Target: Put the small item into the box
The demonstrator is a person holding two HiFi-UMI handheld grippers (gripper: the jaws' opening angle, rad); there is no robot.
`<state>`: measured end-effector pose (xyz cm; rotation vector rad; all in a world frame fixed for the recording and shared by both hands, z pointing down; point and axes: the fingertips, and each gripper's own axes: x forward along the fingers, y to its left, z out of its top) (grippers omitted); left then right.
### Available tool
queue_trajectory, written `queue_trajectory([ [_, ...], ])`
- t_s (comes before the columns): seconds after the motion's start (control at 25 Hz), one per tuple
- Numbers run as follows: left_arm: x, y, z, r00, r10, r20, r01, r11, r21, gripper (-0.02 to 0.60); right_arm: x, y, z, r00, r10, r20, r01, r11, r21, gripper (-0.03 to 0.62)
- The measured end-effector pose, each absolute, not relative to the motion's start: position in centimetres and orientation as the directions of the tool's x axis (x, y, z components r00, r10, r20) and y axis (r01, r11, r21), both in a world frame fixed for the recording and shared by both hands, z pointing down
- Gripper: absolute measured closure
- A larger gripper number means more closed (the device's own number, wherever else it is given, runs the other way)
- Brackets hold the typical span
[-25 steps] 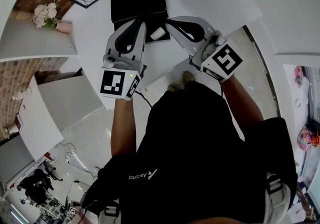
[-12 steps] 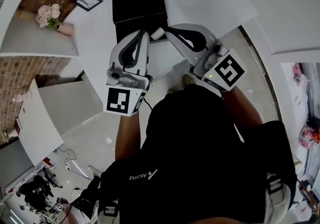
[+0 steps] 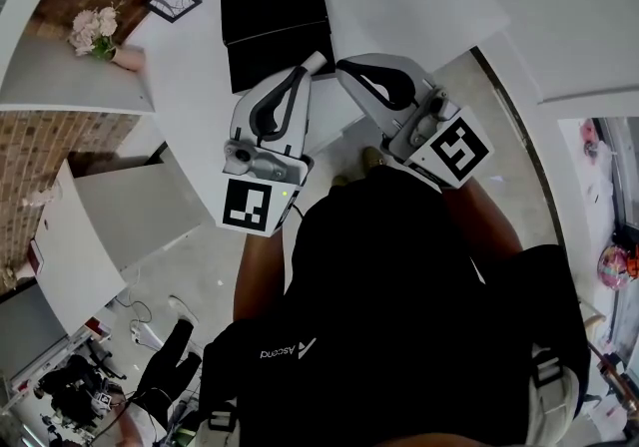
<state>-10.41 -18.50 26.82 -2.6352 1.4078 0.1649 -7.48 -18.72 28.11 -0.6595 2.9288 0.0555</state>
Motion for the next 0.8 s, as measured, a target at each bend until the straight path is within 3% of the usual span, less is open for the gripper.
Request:
queue_trajectory([
  [0.8,-9.7,-19.0,27.2,0.544,-0.825,-0.155,-0.839,-0.537,-0.086,0.583,-5.8,-19.3,28.0,-0.887,-0.434,-0.156,-0.44,0.898,0.01,0.594],
])
